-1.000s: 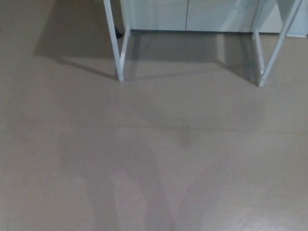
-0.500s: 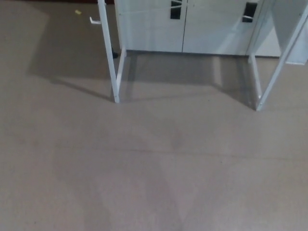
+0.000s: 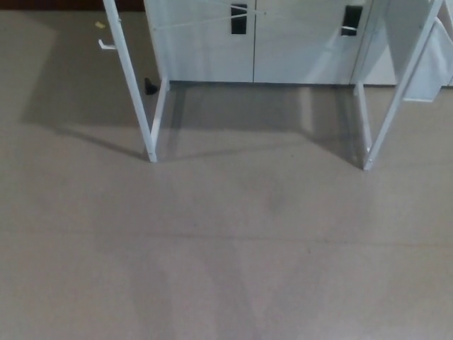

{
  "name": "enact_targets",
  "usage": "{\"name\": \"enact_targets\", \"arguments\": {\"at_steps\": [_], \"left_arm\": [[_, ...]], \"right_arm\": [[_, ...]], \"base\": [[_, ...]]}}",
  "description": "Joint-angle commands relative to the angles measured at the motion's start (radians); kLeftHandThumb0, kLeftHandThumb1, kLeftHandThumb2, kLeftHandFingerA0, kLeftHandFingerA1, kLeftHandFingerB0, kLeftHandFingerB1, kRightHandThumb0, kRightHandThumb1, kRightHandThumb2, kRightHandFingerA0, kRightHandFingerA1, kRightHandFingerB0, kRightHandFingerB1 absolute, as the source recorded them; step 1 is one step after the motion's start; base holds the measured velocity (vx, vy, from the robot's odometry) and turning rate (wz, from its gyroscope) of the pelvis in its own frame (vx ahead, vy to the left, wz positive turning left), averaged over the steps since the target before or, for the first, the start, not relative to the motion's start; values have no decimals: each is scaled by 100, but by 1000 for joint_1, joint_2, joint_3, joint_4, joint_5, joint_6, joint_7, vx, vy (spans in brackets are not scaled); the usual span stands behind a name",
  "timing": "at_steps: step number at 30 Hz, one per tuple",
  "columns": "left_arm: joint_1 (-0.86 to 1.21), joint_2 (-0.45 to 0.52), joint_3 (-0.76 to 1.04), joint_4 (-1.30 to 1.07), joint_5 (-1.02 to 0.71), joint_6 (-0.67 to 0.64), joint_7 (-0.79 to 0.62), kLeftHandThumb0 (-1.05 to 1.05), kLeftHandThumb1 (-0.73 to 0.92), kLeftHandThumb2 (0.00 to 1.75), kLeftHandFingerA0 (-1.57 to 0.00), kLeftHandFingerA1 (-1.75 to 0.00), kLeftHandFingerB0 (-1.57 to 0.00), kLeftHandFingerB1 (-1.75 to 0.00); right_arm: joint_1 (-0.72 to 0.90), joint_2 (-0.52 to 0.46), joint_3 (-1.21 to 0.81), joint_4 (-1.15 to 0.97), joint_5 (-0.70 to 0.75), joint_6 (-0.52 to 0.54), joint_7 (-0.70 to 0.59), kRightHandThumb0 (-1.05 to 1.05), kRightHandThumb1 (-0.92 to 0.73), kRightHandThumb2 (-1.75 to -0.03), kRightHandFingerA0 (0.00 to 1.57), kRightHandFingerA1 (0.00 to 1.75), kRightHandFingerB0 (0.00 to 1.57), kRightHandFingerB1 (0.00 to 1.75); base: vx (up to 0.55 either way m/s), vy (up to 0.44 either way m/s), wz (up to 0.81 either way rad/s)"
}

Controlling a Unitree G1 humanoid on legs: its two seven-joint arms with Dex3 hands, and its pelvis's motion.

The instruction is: The robot walks towards a file tray kept in the middle of a desk and uses its right hand to grab a tray and pulls it out towards itself

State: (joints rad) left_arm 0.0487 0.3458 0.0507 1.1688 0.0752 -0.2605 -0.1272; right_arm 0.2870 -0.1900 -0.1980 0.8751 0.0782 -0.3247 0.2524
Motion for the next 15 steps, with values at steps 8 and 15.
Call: {"name": "enact_targets", "arguments": {"at_steps": [8,15], "left_arm": [[-6,10,29,3,-20,-23,9,-61,44,59,-32,-73,-28,-57],[-3,11,45,-17,-20,-37,5,-61,48,65,-29,-74,-23,-59]], "right_arm": [[1,-2,6,8,0,-20,-5,-49,-61,-58,37,58,28,37],[-6,-3,13,12,-3,-26,0,-51,-61,-57,35,59,27,38]], "base": [[205,74,6],[176,-136,10]]}}
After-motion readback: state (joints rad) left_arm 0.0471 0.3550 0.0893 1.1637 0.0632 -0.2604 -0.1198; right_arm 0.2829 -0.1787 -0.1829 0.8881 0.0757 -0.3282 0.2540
